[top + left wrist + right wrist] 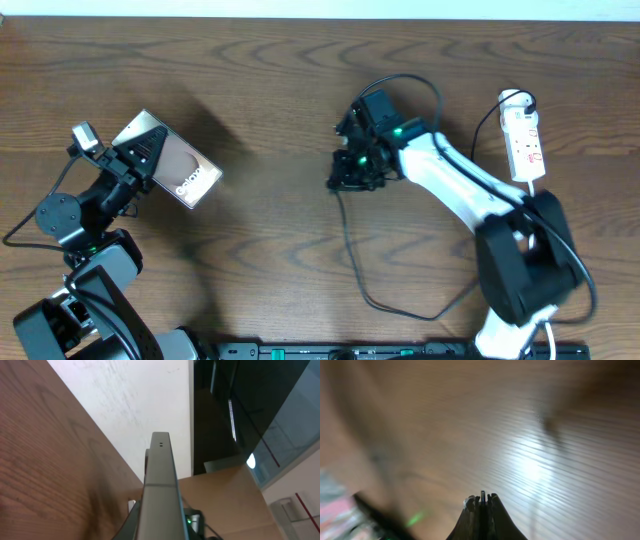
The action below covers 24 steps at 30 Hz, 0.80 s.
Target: Plug charger to phone and switch on socket
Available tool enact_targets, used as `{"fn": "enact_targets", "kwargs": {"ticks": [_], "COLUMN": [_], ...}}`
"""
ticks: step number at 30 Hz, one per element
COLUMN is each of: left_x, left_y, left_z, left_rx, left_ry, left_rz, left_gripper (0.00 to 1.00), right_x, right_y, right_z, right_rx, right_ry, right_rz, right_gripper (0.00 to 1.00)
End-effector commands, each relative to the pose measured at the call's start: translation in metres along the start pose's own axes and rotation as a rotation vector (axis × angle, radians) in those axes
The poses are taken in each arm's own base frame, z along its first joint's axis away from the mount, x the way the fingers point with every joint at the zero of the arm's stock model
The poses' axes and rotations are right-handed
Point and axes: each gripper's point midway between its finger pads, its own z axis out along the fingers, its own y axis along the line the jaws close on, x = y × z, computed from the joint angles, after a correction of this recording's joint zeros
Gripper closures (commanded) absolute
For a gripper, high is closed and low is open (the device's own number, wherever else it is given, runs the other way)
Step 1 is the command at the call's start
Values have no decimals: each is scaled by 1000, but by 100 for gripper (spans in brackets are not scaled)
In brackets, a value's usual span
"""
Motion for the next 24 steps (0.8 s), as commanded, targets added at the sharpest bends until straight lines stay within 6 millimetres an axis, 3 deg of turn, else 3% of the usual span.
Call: {"fn": "enact_targets", "kwargs": {"ticks": [1, 4, 5, 6, 8, 15, 23, 24], "left_x": [6, 8, 8, 8, 10, 12, 12, 12], "left_y": [-6, -6, -6, -6, -6, -6, -6, -6], "left_z": [-1, -1, -1, -1, -1, -2, -2, -2], "left_rx": [10, 10, 10, 10, 11, 11, 11, 11], "left_ry": [36, 46, 47, 51, 58, 73, 73, 73], "left_rz": [21, 21, 20, 21, 21, 20, 20, 20], "left_gripper": [92, 93, 93, 93, 93, 93, 92, 93], "right_x": [-17, -12, -11, -10, -8, -6, 9, 11], "right_y": [-37, -44, -46, -46, -46, -47, -48, -47], "right_z": [-28, -31, -30, -30, -31, -31, -29, -28], "right_rx": [269, 306, 312, 313, 315, 319, 334, 337], "right_ry": [-130, -118, -111, -108, -102, -94, -70, -66], "right_rz": [-5, 3, 6, 7, 9, 28, 194, 194], "right_gripper": [99, 89, 79, 60, 45, 37, 26, 18]}}
